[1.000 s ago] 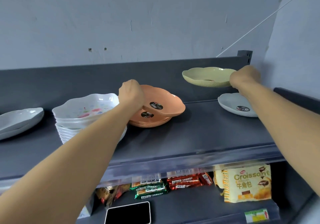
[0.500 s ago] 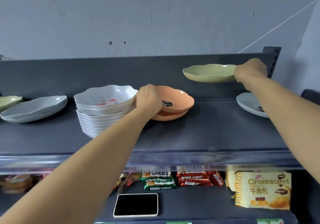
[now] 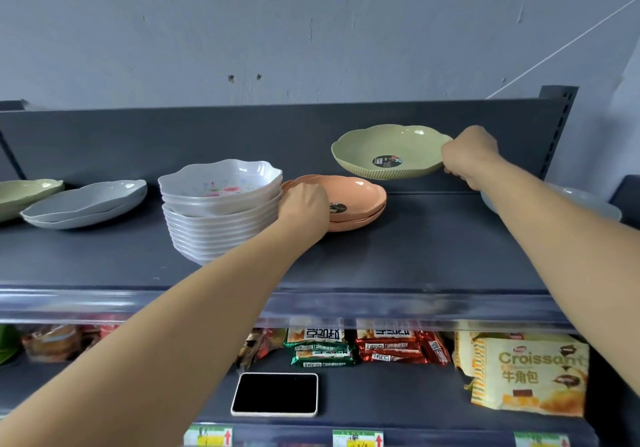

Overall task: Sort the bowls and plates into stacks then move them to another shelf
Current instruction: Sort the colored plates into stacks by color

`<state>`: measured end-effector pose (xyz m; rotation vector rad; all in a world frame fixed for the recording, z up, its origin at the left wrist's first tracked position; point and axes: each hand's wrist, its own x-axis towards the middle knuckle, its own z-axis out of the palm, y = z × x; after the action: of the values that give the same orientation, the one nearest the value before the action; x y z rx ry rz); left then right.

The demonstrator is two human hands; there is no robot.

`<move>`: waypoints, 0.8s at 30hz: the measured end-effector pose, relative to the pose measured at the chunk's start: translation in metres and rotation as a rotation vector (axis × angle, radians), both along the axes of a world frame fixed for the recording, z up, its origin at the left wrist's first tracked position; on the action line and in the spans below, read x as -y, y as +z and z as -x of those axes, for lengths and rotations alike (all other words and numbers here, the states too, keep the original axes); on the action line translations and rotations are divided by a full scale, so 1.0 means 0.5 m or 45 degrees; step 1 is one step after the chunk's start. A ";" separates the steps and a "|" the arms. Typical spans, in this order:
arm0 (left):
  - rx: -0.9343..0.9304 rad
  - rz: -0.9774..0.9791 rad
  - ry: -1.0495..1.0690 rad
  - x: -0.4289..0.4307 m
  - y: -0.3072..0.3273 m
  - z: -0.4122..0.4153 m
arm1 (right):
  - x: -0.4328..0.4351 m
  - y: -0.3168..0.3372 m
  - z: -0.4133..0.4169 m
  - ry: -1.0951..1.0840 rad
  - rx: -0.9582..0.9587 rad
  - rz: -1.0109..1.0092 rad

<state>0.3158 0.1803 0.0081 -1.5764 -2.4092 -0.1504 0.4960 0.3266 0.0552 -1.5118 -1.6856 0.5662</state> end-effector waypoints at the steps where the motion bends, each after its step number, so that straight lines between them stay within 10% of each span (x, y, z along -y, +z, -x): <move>1: -0.029 -0.009 -0.006 0.001 0.000 -0.003 | -0.001 -0.001 0.000 0.002 -0.011 0.001; 24: -0.442 -0.703 -0.063 0.210 0.171 0.255 | 0.159 0.158 0.292 0.181 -0.128 -0.300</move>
<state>0.1882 0.0754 0.0934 -1.2780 -1.8529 -0.4643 0.3500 0.2472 0.1344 -1.1853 -1.7249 0.4900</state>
